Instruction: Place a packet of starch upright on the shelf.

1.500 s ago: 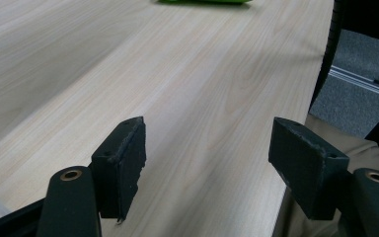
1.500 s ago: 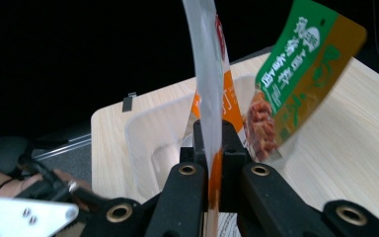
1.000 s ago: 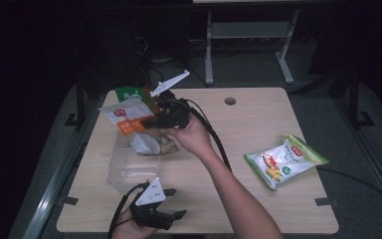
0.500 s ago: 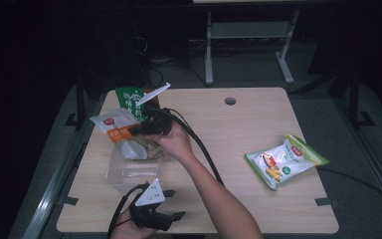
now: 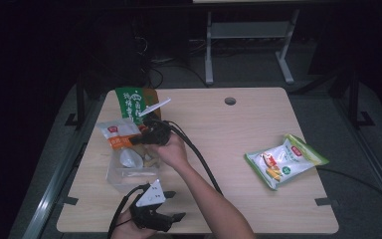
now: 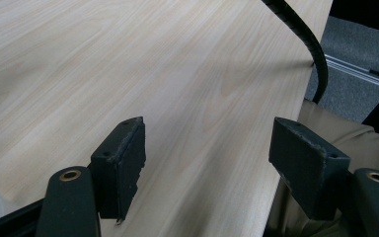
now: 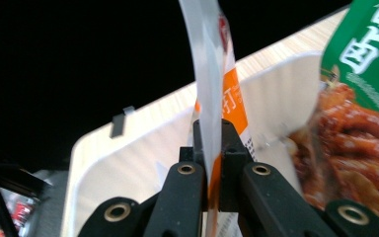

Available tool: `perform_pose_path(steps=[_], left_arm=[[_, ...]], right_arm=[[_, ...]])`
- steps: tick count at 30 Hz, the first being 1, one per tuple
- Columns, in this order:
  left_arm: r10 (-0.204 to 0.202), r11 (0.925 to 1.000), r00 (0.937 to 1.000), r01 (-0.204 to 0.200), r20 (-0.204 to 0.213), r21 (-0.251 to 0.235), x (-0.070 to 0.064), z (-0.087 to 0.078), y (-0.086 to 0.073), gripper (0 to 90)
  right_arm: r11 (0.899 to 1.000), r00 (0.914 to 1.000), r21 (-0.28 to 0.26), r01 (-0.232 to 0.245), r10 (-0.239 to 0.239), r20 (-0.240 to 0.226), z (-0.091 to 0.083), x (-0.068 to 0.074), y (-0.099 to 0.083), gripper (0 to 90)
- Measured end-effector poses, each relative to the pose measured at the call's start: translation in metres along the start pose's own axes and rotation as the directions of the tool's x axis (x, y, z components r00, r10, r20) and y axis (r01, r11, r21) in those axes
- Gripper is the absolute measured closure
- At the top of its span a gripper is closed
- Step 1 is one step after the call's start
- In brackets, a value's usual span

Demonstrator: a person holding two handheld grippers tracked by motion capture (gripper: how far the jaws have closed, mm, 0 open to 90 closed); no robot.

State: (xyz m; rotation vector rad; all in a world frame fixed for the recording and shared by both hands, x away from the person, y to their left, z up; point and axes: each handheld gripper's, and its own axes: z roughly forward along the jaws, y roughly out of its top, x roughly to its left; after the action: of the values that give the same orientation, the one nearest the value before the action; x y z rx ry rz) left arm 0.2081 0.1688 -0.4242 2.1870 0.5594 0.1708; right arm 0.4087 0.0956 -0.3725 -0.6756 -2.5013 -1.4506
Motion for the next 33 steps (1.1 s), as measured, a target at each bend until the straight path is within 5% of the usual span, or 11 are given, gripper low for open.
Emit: perform_pose_path(steps=[5,16,23,33], left_arm=[[0.000,1.0000,1.0000,0.000,-0.001,0.001,0.000,0.001,0.000,29.6],[-0.005,1.0000,1.0000,0.005,-0.006,0.007,0.003,0.002,-0.001,29.4],[-0.004,0.9999,1.0000,0.004,-0.008,0.013,0.003,0.004,0.000,28.5],[0.016,0.9995,0.9999,-0.016,-0.002,0.028,0.001,0.006,0.000,28.1]], right_arm=[[0.999,0.9994,0.028,0.024,-0.024,0.026,-0.007,0.002,0.001,84.3],[0.998,0.9986,0.050,0.029,-0.032,0.042,-0.017,-0.001,-0.006,88.8],[0.997,0.9974,0.057,0.049,-0.052,0.049,-0.030,0.007,-0.004,74.7],[0.997,0.9954,0.047,0.062,-0.065,0.070,-0.066,0.013,-0.011,67.0]])
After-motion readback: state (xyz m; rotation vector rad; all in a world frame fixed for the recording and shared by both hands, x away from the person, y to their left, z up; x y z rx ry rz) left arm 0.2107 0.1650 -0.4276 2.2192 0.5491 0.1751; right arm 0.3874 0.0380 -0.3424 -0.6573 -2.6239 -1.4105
